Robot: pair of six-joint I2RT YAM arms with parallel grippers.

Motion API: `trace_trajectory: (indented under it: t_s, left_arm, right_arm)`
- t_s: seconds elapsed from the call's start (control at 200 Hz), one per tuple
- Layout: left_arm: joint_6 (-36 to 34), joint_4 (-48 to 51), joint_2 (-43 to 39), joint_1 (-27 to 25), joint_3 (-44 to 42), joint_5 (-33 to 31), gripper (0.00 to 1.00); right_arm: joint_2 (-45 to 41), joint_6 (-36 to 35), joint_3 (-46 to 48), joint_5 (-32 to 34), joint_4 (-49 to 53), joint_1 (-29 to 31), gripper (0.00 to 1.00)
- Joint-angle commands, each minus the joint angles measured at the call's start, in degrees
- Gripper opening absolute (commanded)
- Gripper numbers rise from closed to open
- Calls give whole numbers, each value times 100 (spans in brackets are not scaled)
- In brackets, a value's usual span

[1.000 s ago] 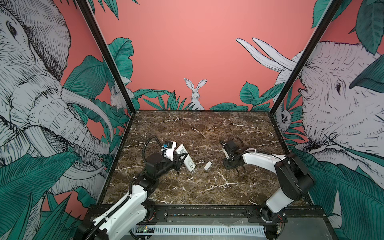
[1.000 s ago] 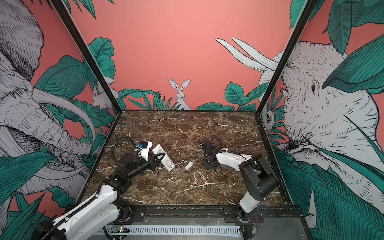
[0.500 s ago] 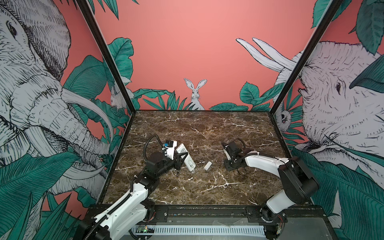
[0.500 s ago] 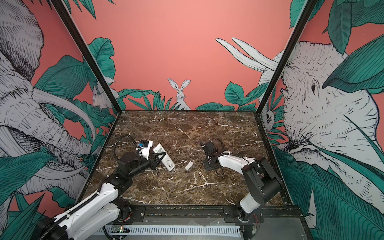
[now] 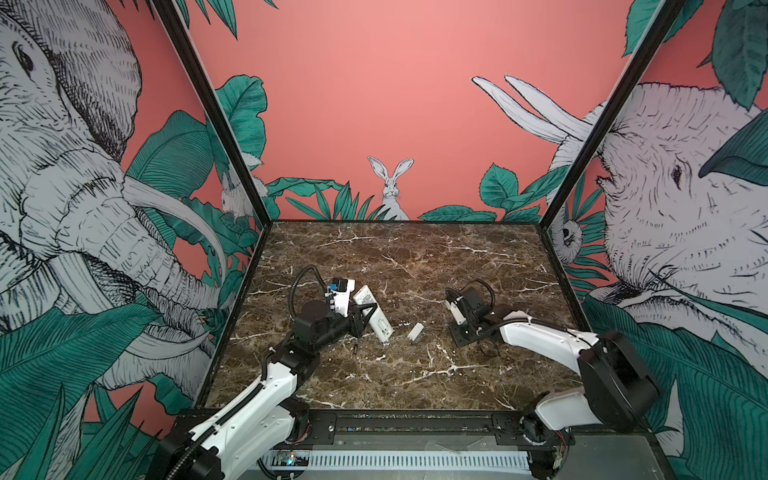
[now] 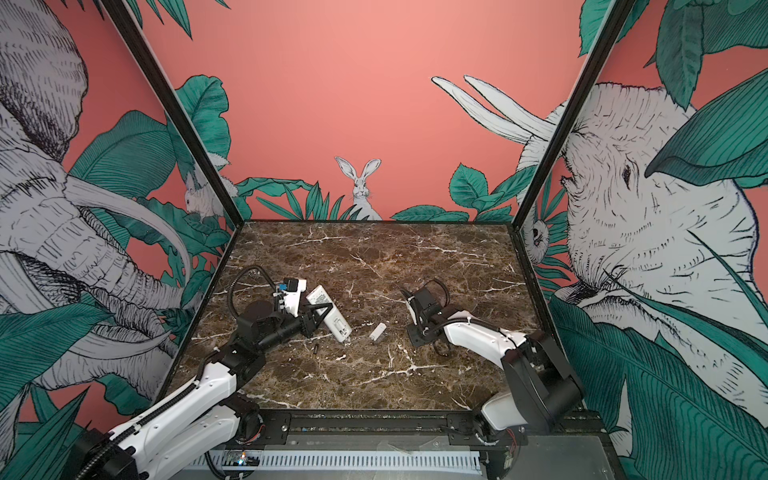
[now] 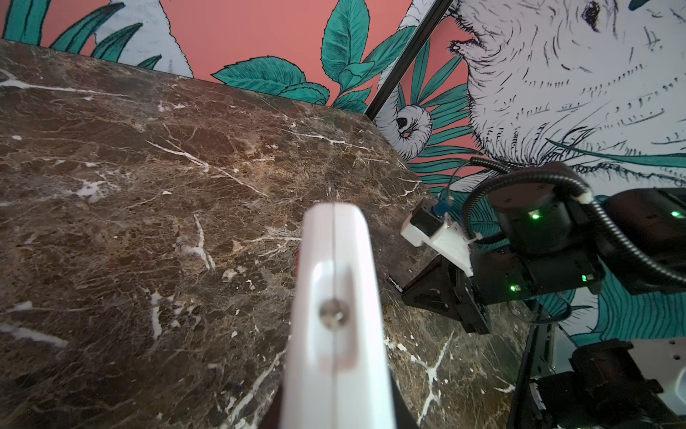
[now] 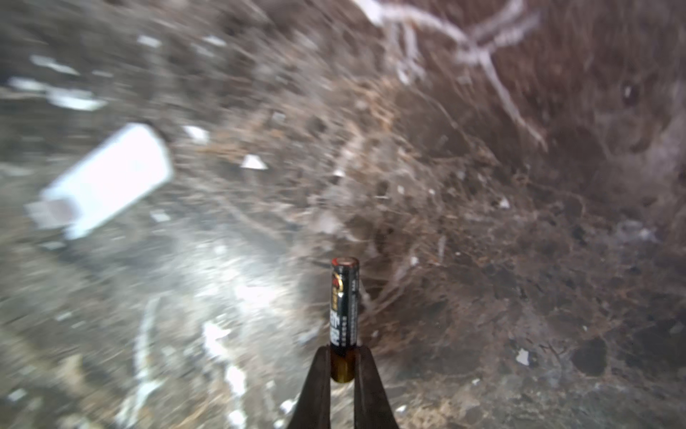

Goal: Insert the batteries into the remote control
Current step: 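Carry the battery with the right gripper to the remote's open compartment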

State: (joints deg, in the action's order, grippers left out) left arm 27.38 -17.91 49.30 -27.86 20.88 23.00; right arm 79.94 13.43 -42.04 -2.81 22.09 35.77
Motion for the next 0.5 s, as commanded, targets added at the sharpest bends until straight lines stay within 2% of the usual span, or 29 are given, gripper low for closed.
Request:
trace_trajectory:
  t_s: [0.0,0.16,0.495]
  left_arm:
    - [169,-22,66,29,201,224,0]
    - [361,5,241,26,283,407,0]
    - [1093,-82,735,45,487,804,0]
  right_arm:
    - [-439,-308,118,-504,-362,100,10]
    - [-865,-401,246,-1001,-527,341,9]
    - [-1162,167,230,-1224,-1411,1189,8]
